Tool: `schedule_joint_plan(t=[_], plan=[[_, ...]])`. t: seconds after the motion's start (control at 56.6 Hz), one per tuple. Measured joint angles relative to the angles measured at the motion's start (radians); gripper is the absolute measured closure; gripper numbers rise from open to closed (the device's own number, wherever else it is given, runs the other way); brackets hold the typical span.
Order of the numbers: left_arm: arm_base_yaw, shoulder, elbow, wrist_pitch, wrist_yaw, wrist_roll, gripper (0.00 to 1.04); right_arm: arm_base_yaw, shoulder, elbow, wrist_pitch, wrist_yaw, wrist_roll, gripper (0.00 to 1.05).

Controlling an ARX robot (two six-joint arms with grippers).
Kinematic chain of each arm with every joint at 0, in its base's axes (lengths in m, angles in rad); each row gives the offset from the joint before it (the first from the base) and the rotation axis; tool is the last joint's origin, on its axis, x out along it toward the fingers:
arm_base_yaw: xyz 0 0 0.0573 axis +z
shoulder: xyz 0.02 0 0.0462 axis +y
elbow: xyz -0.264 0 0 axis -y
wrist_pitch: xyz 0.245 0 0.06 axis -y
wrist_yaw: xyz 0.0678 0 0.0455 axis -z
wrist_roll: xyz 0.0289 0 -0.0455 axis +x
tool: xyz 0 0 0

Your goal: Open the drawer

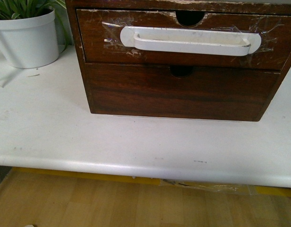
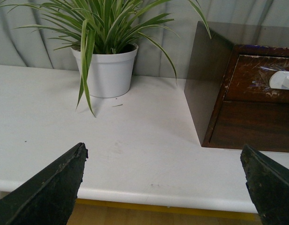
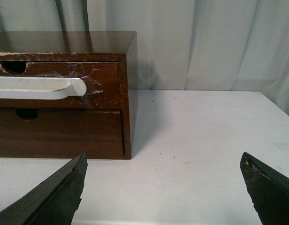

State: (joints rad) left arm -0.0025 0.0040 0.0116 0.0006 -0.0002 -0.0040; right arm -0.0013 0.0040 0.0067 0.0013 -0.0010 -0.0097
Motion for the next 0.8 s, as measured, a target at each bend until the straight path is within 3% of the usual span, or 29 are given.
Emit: schedule_joint_plan(t=[0.795], plan=[[0.000,0.000,0.000,0.000,0.000,0.000,0.06,0.000,0.000,0.000,0.000,0.000,0.000,0.09]])
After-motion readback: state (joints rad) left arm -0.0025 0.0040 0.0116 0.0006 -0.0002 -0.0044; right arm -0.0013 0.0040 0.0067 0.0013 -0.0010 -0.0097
